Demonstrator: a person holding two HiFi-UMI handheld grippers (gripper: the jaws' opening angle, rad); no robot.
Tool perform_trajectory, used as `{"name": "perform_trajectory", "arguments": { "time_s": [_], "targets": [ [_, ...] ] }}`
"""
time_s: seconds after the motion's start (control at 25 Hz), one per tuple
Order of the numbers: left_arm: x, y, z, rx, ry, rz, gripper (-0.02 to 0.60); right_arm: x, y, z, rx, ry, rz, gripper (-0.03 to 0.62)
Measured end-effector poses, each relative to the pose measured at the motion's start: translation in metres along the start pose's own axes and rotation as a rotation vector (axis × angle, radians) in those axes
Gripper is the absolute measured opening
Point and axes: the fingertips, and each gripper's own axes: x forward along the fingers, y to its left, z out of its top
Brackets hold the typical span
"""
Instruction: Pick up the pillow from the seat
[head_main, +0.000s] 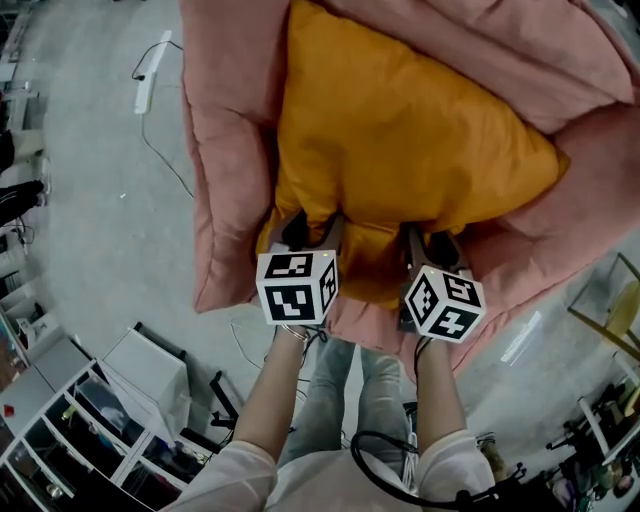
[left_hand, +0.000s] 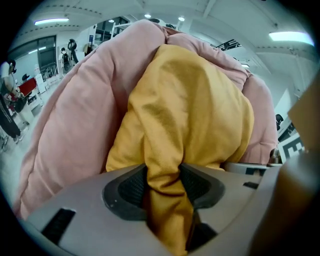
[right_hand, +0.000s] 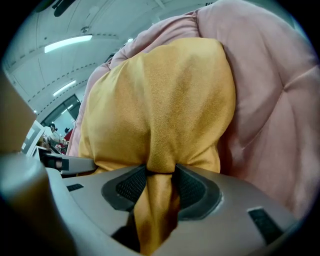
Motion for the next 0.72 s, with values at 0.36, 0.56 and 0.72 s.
{"name": "perform_trajectory", "arguments": {
  "time_s": [0.36, 0.56, 0.72],
  "targets": [
    [-0.01, -0.007, -0.002, 0.0, -0.007, -0.032, 0.102, -0.006, 0.01, -0.002, 0.024, 0.003, -0.006, 0.086],
    [-0.018, -0.011, -0.006, -0.042, -0.023, -0.06, 0.063, -0.01, 0.013, -0.006, 0.036, 0.004, 0.016, 0.049],
    [-0.027, -0.012, -0.005, -0.047, -0.039, -0.052, 0.05, -0.019, 0.017, -0.005, 0.036, -0.01, 0.02, 0.042]
  ]
}}
